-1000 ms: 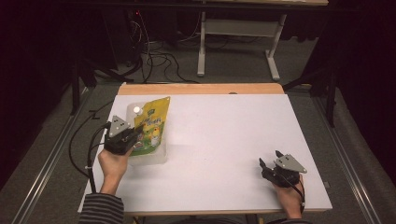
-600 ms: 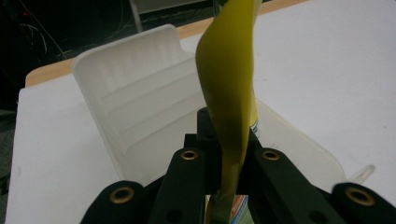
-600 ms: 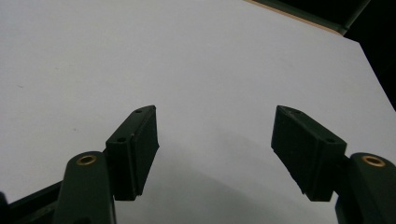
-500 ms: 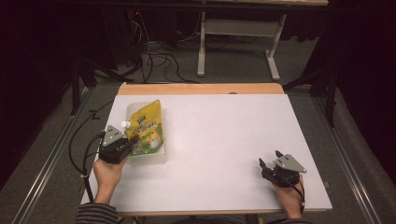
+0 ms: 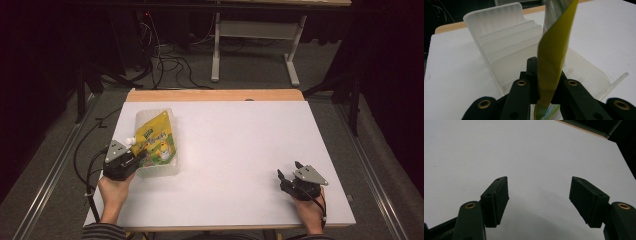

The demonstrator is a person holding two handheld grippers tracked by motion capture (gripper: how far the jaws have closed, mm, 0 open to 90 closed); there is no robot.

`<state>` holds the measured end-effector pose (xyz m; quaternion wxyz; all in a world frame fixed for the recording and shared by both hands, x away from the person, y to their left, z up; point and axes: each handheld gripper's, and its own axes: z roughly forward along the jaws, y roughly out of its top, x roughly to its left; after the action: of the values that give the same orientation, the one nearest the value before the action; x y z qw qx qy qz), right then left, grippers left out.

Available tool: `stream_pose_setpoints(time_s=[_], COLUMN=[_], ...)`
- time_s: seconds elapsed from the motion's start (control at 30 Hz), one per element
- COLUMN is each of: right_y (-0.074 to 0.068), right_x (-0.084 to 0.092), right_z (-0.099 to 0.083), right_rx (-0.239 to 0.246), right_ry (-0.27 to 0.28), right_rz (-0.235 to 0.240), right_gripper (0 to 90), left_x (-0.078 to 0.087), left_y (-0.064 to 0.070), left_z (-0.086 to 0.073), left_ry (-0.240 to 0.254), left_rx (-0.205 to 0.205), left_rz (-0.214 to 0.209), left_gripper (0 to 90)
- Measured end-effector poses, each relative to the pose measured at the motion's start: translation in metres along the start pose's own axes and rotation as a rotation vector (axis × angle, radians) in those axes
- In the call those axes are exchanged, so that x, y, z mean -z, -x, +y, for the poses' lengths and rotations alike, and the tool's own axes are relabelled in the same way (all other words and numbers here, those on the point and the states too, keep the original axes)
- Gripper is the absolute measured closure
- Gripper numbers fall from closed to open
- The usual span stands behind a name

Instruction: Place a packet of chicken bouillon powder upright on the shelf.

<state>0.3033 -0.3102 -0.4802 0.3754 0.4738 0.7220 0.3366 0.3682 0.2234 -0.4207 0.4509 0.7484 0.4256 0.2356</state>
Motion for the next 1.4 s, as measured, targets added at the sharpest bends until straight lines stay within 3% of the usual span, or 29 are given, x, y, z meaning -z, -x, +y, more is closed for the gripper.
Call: stream_pose_setpoints(time_s=[0.27,0.53,0.77,1.4], right_y=[0.0,0.0,0.0,0.001], right_x=[0.0,0.0,0.0,0.0], right_z=[0.0,0.0,0.0,0.0], right_rx=[0.0,0.001,0.004,-0.011], right_ry=[0.0,-0.001,-0.001,0.008], right_rz=[0.0,-0.001,0.0,0.005], right_gripper=[32.0,32.1,32.1,32.4], left_x=[0.009,0.019,0.031,0.054], left_y=[0.001,0.006,0.011,0.044], left_z=[-0.006,-0.01,-0.014,-0.02], left_ry=[0.026,0.039,0.058,0.12], left_rx=[0.025,0.032,0.048,0.031], left_rz=[0.0,0.041,0.049,0.046], left_gripper=[72.9,58.8,50.0,45.6])
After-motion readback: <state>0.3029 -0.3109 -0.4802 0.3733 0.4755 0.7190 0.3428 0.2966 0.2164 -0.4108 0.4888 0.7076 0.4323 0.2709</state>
